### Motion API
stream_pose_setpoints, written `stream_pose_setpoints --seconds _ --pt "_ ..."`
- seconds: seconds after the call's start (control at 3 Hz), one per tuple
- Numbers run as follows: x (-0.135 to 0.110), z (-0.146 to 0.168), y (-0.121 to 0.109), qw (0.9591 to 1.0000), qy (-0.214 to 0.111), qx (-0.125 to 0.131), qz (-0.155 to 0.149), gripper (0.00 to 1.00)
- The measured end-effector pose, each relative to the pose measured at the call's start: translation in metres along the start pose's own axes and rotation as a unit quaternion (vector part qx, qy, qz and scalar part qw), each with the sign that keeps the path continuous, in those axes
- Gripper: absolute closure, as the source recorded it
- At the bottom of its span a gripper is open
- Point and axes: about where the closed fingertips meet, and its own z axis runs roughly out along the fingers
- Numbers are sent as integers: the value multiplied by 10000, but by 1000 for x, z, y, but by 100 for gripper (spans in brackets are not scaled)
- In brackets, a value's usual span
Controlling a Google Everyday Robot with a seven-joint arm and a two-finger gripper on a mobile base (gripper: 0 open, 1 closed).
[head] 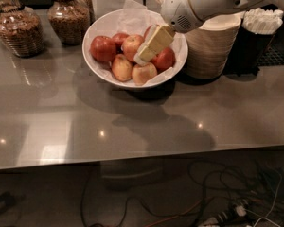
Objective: Pick apple from white bowl
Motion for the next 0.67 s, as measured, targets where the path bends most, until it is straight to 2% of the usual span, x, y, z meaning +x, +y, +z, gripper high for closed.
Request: stream_pose_setpoints --seconds 0.33,0.67 --pt "8 22 -2 10000 -61 -5 9 5" --pt "15 41 -2 9999 -82 -76 56 18"
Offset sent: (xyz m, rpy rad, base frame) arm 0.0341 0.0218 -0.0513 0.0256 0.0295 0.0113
